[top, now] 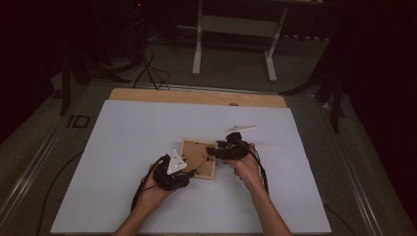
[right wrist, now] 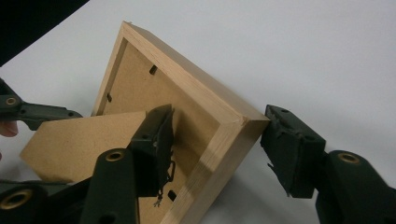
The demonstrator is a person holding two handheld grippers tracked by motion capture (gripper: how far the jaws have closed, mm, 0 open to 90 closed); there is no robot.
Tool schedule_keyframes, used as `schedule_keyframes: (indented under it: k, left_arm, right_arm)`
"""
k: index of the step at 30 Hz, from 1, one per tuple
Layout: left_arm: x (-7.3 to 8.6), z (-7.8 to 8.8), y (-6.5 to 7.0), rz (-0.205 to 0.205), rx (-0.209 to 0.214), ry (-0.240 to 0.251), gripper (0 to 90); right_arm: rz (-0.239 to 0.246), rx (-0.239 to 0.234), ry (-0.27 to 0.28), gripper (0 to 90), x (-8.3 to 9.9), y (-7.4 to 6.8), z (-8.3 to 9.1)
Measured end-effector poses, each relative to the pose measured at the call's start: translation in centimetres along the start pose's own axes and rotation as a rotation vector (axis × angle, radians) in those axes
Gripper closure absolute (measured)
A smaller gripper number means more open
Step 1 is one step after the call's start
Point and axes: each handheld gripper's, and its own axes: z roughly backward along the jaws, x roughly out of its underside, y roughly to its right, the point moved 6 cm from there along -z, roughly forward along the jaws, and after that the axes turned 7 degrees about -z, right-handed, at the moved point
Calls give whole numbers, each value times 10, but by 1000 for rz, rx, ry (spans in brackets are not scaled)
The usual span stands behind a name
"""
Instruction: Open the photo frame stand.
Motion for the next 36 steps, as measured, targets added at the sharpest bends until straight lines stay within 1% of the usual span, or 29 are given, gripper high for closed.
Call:
schedule_keyframes:
  k: [1,3,4,8,9,11,18,20,26,36]
  left_arm:
    - [0,0,-1,41,41,-3,523]
    - [1,0,-2,58,65,-13,529]
    - [2,0,-2,65,77,-20,531]
    - [1,2,-4,117,129,-10,545]
    - [1,2,-4,118,137,-13,550]
    - [2,2,-3,108,142,-26,558]
    - [0,3,-3,102,147,-30,574]
    - [1,3,-2,98,144,-34,575]
    - [1,2,-3,88,136,-40,580]
    - [2,0,-4,86,117,-49,587]
  right_arm:
    - [5,-1,8,449,0,0,1]
    - [5,-2,12,454,1,-2,2]
    - [13,-2,18,456,0,-2,3]
    - [31,2,25,469,0,-5,6]
    - [36,2,28,471,0,-6,6]
    - [47,4,31,475,-1,-8,8]
    - [51,6,36,482,-1,-10,10]
    - [56,15,35,487,0,-11,11]
    - [60,17,40,500,-1,-11,13]
    - [75,17,49,528,-4,-13,18]
